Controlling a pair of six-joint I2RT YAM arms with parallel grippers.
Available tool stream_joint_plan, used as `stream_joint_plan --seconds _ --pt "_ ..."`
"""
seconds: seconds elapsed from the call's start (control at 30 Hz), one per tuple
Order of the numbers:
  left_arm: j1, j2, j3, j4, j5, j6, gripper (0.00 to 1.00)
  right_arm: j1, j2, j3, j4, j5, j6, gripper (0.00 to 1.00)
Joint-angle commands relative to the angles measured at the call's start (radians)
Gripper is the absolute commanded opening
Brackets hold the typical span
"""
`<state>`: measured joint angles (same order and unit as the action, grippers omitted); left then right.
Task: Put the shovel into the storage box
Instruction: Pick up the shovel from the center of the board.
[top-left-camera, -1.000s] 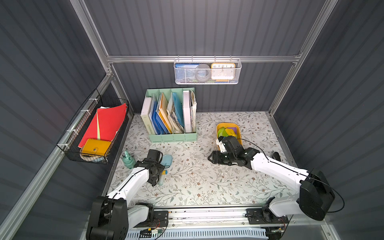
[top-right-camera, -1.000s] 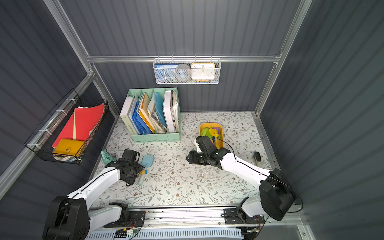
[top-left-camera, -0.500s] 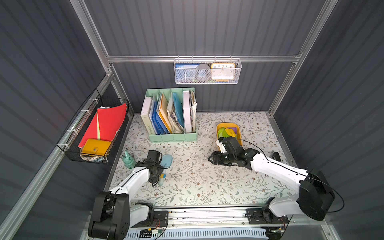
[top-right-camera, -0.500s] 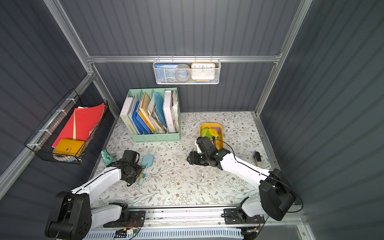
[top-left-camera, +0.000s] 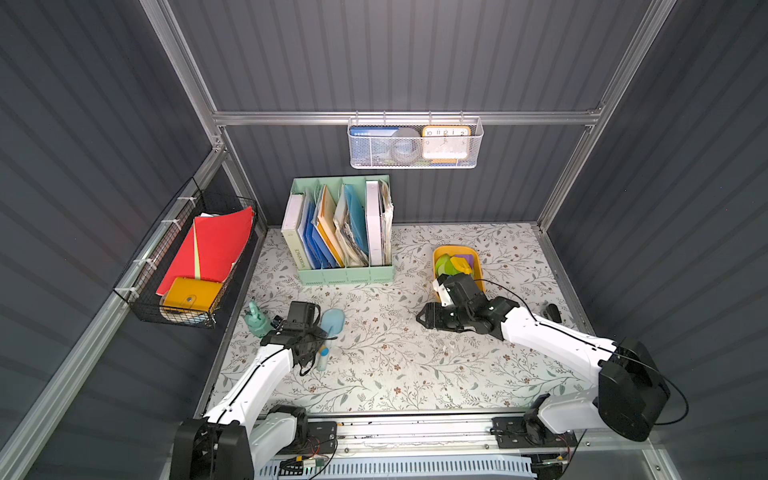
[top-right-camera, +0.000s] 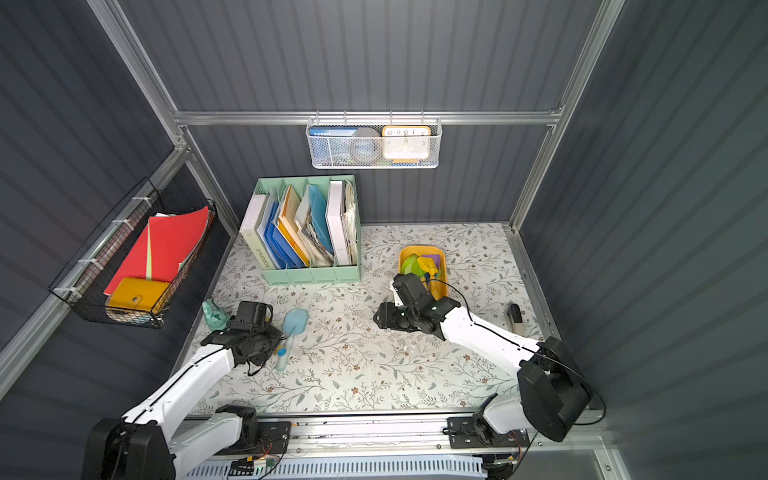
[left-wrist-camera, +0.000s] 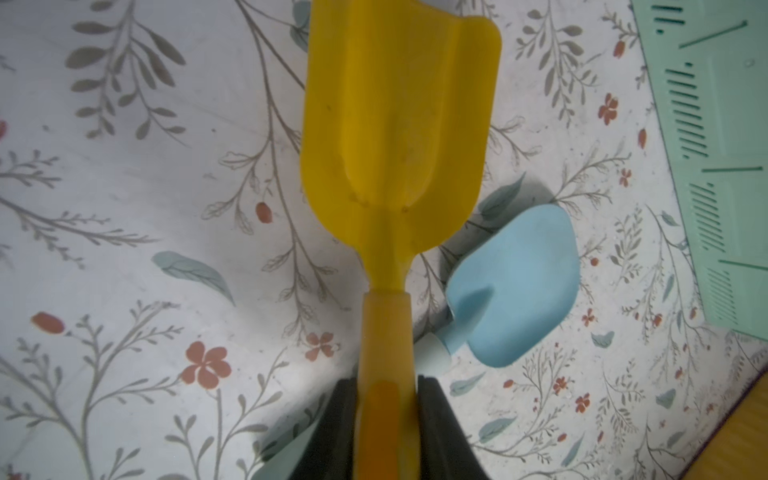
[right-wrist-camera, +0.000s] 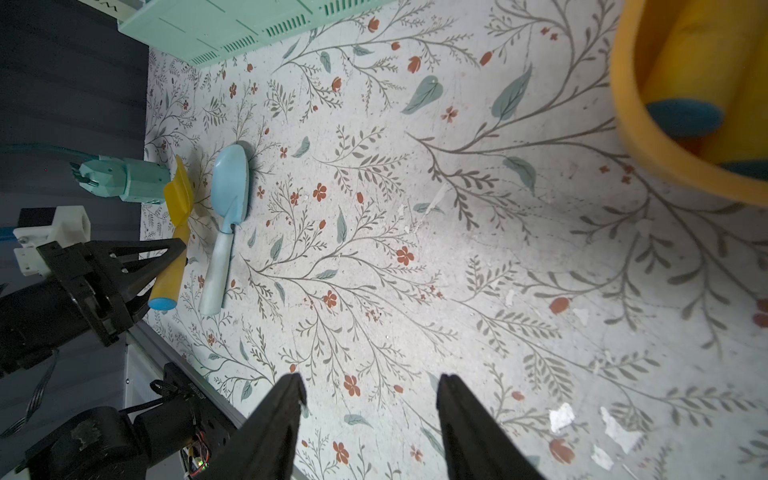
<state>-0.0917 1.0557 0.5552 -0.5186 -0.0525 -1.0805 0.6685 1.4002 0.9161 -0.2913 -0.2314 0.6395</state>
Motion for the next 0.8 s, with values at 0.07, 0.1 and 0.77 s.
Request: stream_joint_plan --seconds 0.07,0.1,0.77 --pt "-0.001 -0.029 0.047 0.004 0.105 0.078 0.17 0.003 -0.028 -0.013 0.028 0.000 0.011 0.57" --pt "-0.005 -0.032 0.052 0.007 0.115 0.085 0.16 0.005 -0.030 -0.013 0.031 -0.003 0.013 0.58" --pt "-0.198 -0.109 0.067 0.500 0.461 0.057 0.15 -0.017 -0.113 -0.158 0.493 -0.243 0.206 0.61"
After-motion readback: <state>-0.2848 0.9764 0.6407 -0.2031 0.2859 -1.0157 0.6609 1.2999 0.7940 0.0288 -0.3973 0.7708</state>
